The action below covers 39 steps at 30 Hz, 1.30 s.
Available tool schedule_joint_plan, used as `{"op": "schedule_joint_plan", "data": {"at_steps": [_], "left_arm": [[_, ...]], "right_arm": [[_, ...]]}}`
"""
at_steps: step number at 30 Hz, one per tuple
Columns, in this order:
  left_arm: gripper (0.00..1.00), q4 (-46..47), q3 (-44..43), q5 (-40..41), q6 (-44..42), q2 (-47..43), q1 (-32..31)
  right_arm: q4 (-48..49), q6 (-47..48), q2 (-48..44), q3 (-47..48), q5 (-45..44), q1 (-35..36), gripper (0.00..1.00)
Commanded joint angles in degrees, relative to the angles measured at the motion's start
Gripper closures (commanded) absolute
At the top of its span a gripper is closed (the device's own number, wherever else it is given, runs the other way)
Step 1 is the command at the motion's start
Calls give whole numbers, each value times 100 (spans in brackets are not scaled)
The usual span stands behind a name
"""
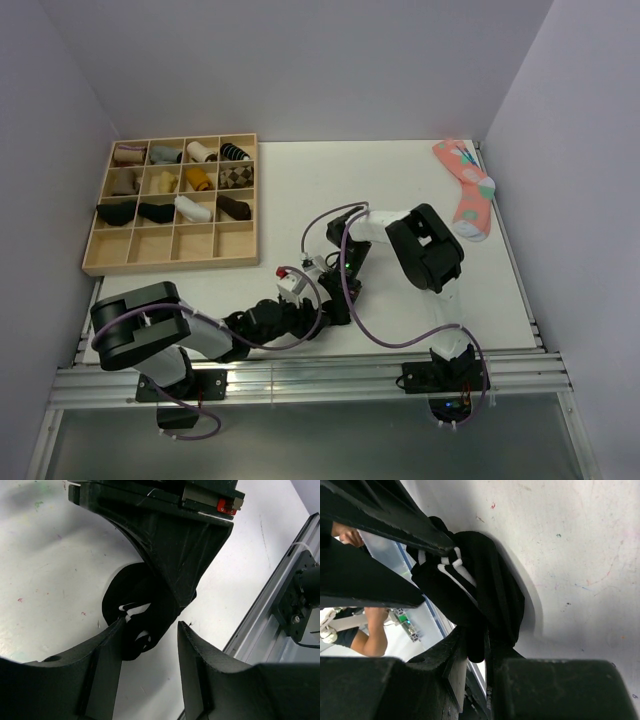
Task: Roll the socks
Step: Roll the sock at the center of the board.
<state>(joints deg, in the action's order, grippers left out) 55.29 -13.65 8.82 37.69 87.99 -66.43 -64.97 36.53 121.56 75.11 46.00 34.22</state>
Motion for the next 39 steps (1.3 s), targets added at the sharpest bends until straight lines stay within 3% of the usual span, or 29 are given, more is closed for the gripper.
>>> {"op": "schedule_joint_plan", "data": {"at_steps": [1,6,12,15,16,18,25,31,39], "left_arm": [[50,307,-252,-144,-157,148,34],[51,264,-340,110,45,333,131],[60,-35,-559,287,308,535,148],[75,-376,-752,243,467,597,148],[86,-483,-814,217,519,623,148],[100,-990,-989,251,730,650,148],[100,-3072,-1745,182,1660,1026,148],[100,-4130,-2133,67,2294,1212,166],[100,-5158,-2563,-275,2295,1125,280]], "right_arm": [[239,108,219,83,-794,-29,80],[266,117,254,65,-820,-29,81],[248,170,246,12,-847,-20,81],[309,161,219,-40,-891,-20,80],[396,91,167,-58,-943,-29,80],[528,-31,97,-154,-1005,-20,79],[1441,-585,-544,-480,-1348,-47,63],[2180,-1069,-1177,-804,-1611,-108,50],[2997,-1342,-2072,-1261,-1813,-582,46]]}}
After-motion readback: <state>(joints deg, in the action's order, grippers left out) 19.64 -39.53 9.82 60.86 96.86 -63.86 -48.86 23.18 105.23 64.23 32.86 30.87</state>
